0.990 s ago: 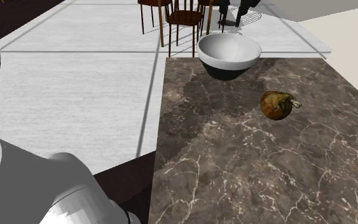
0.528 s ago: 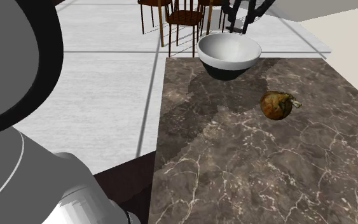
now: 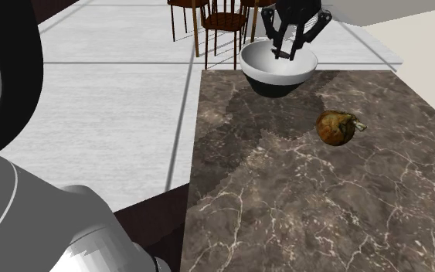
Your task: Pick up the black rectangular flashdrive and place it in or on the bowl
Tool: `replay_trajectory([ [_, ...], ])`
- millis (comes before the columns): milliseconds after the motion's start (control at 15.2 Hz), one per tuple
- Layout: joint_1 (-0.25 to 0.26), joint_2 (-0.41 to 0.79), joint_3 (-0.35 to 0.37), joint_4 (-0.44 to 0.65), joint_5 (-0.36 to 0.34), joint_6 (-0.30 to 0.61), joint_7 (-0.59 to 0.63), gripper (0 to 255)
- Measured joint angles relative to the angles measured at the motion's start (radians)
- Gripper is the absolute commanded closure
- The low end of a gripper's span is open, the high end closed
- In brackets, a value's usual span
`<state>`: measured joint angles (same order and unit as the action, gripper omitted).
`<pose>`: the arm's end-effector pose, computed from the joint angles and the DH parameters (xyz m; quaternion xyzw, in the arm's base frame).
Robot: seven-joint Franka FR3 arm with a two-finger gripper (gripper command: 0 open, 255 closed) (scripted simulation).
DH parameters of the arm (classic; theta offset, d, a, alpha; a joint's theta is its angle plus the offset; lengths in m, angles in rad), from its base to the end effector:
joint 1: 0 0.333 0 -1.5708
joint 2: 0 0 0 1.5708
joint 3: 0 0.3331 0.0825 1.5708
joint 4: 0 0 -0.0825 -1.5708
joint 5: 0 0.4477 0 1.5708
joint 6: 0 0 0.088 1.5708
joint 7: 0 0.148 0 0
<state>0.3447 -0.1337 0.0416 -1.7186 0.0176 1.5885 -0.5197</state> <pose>0.5309 0.2201 0.6026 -0.8993 -0.4374 -0.0021 0.0059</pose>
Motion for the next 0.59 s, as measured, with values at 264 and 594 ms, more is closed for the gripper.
replay_trajectory([
  [264, 0.001, -0.005, 0.001, -0.04, 0.0, 0.035, 0.001, 255],
  [594, 0.001, -0.006, 0.001, -0.044, 0.0, 0.039, 0.001, 255],
])
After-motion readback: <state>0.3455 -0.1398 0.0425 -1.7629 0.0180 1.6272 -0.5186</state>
